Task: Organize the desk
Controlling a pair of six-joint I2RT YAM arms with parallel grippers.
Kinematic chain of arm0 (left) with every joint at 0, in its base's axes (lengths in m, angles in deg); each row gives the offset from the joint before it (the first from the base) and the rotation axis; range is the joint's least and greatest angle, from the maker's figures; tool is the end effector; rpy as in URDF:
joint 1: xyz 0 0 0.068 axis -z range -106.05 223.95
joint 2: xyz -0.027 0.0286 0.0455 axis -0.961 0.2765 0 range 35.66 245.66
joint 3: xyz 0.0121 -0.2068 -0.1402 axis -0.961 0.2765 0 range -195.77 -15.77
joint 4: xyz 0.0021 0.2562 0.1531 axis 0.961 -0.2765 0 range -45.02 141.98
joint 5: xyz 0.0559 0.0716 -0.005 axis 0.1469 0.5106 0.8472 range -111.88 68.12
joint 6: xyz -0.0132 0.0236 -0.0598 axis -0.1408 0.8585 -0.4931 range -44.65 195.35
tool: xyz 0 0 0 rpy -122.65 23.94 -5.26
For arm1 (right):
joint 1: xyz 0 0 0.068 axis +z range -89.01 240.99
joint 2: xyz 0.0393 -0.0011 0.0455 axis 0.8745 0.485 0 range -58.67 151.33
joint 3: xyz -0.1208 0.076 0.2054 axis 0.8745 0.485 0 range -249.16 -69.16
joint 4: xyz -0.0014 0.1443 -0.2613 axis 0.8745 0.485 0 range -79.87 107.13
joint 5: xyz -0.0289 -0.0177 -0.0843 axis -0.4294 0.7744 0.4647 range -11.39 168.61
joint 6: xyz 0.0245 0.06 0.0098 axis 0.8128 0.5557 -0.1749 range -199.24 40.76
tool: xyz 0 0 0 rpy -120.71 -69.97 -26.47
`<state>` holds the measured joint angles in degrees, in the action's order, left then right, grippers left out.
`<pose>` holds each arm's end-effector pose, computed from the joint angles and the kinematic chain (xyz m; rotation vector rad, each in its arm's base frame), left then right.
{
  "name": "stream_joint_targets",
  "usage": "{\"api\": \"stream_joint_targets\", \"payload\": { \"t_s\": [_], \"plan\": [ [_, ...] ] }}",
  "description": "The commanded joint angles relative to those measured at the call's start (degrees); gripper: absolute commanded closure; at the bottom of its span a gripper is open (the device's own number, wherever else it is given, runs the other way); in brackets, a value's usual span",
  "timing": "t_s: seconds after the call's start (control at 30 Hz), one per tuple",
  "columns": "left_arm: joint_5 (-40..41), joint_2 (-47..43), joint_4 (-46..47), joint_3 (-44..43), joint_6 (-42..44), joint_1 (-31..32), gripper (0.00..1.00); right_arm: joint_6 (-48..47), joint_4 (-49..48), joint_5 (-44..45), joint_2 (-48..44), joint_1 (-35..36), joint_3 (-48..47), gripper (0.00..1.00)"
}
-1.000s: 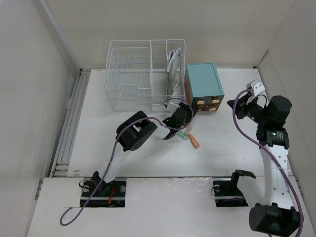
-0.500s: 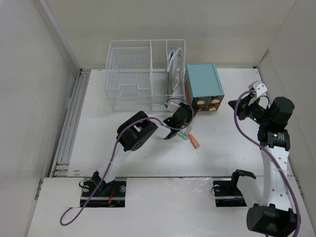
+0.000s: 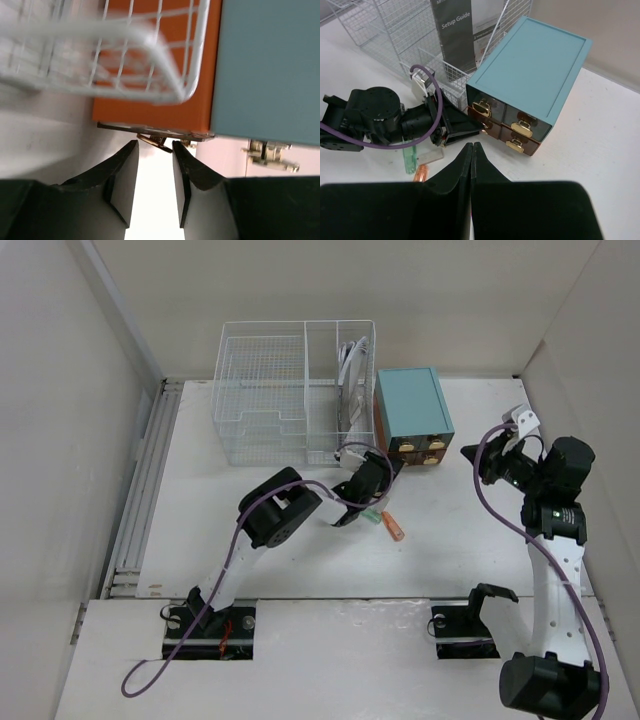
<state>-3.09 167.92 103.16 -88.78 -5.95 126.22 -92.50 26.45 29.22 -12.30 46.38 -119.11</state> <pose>0.3192 -0.3856 0.0607 -0.7456 1.7831 -1.4015 0.2410 -0.0224 0.3415 -0.5783 1.6327 0.4127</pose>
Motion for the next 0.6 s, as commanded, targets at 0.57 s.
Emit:
{"api": "stream_joint_targets", "payload": {
  "t_s": [0.57],
  "plan": [
    [0.6,-6.0,8.8,13.9,-1.8,8.0,0.72,0.6,-1.2,-1.5,-1.3,-0.3,0.1,1.0]
  ]
}}
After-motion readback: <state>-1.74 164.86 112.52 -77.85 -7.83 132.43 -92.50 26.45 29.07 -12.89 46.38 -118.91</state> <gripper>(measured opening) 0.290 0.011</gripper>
